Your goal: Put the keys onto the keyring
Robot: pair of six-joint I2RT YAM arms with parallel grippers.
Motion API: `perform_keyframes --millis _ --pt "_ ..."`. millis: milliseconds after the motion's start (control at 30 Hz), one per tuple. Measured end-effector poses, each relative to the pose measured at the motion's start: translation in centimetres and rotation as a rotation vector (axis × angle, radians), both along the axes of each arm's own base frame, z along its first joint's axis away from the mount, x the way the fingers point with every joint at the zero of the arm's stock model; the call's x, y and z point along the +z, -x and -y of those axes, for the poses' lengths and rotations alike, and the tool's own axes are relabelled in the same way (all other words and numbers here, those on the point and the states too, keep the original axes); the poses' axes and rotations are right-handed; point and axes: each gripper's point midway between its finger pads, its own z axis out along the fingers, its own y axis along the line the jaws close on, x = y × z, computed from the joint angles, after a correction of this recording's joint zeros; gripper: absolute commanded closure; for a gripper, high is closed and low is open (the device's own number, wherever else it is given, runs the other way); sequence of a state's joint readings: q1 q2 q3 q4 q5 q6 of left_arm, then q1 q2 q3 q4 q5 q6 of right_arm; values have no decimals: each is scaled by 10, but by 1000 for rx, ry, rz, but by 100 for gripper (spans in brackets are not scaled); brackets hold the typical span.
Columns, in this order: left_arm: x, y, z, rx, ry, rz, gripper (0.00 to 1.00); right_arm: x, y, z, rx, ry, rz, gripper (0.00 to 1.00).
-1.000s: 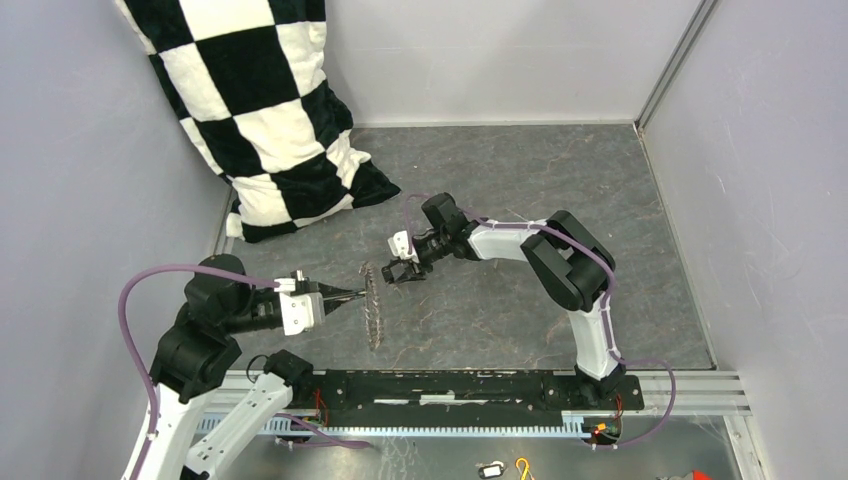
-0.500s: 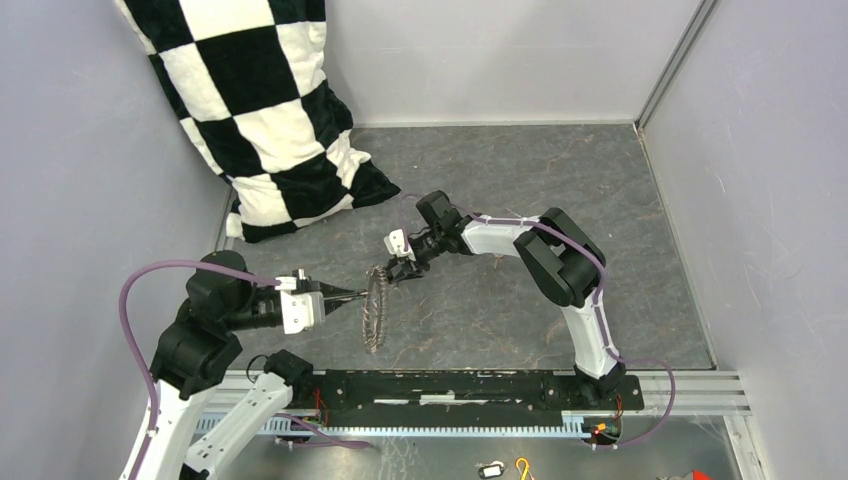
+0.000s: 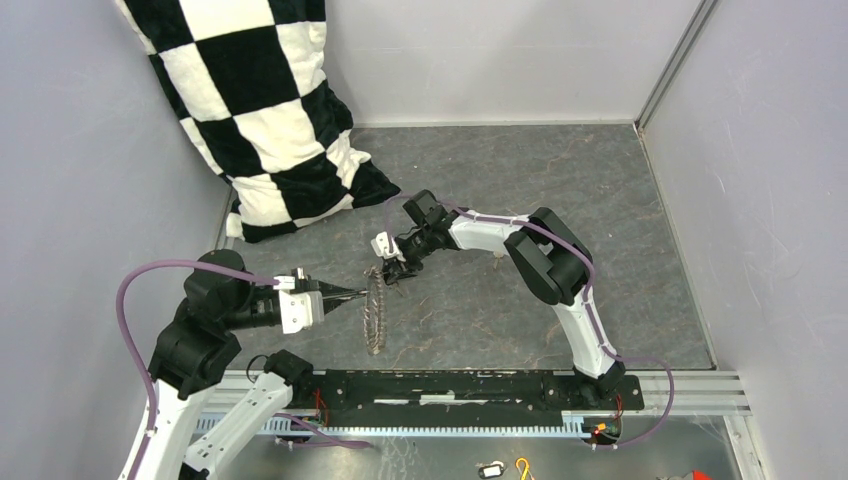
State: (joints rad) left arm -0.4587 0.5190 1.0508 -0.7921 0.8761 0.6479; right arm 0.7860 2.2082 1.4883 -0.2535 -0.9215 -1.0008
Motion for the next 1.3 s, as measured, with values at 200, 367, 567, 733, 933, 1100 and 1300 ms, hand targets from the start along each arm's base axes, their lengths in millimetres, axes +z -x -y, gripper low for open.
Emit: perform_keyframes --millis 200,367,567,733,933,1100,1300 --pt "0 0 0 -7 -1 12 98 0 2 1 6 5 -3 60" --pt "1 1 1 -16 0 19 98 0 0 1 0 9 1 58" --pt "1 2 1 -19 -1 22 98 5 -7 4 -26 -1 11 54" --pt "1 2 1 -19 -1 23 98 16 -13 14 -44 -7 28 50" --pt "2 1 1 -20 -1 24 98 20 -8 24 -37 -3 37 49" --pt "2 1 1 -20 -2 24 98 16 3 27 -12 27 18 50" --pt "3 1 1 -20 -1 25 98 15 9 18 16 35 16 52"
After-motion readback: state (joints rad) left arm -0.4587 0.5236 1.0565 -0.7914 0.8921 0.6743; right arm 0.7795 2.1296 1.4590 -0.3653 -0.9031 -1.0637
